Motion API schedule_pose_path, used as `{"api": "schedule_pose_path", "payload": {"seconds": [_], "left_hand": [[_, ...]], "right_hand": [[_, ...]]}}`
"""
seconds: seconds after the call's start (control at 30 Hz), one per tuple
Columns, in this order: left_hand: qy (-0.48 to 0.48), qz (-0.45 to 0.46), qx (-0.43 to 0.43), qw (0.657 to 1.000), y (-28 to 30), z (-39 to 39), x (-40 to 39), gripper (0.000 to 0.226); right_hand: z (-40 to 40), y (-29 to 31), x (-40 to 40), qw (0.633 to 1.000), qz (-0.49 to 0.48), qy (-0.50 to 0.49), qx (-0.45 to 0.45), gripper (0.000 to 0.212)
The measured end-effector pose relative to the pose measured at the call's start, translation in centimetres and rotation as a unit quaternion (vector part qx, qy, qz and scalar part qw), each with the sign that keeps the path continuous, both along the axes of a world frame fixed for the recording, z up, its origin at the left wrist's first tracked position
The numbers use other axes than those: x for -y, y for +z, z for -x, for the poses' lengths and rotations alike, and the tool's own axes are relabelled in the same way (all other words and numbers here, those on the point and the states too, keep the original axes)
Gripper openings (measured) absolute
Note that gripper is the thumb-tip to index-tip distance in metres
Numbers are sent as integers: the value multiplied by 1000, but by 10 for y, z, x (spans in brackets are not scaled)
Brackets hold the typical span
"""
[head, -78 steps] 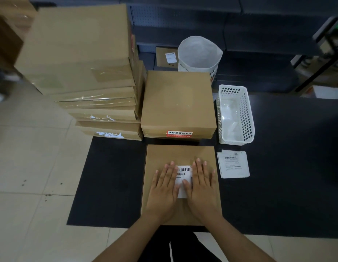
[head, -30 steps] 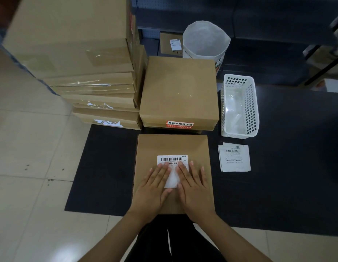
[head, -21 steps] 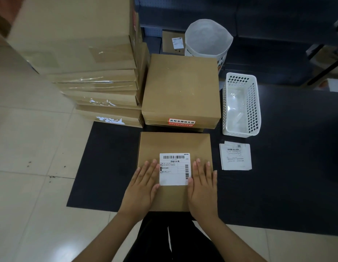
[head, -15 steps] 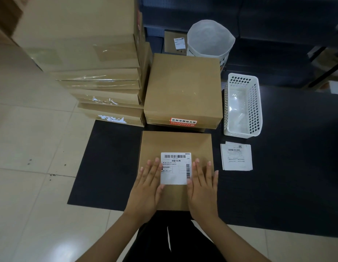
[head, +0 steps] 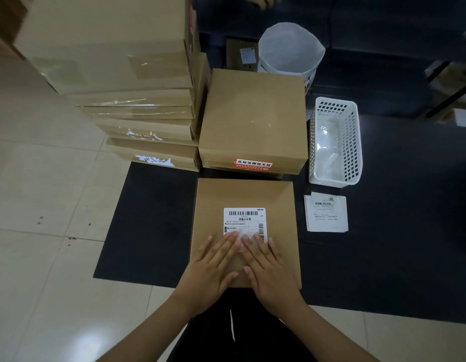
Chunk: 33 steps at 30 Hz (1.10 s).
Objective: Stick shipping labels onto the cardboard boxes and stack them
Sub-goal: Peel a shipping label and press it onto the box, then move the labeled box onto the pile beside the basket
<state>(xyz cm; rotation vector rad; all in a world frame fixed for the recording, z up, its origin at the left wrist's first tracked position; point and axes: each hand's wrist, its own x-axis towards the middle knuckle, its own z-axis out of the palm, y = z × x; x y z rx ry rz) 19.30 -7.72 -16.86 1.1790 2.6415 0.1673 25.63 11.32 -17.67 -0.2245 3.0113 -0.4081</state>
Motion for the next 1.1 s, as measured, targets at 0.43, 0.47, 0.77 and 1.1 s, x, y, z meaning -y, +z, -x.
{"api": "schedule_pose_path", "payload": {"seconds": [0.43, 0.47, 0.77, 1.1], "left_hand": [[119, -16, 34, 992, 1, -9, 26, 59], [120, -27, 46, 991, 1, -9, 26, 59], [399, -296, 232, 836, 15, -7, 13, 79], [502, -366, 354, 699, 15, -13, 11, 70]], "right_hand": [[-12, 0, -8, 989, -12, -150, 11, 59], [-12, 0, -6, 988, -15, -151, 10, 59], [-16, 15, -21, 867, 202, -456, -10, 65], [-15, 20, -1, 743, 395, -540, 4, 44]]}}
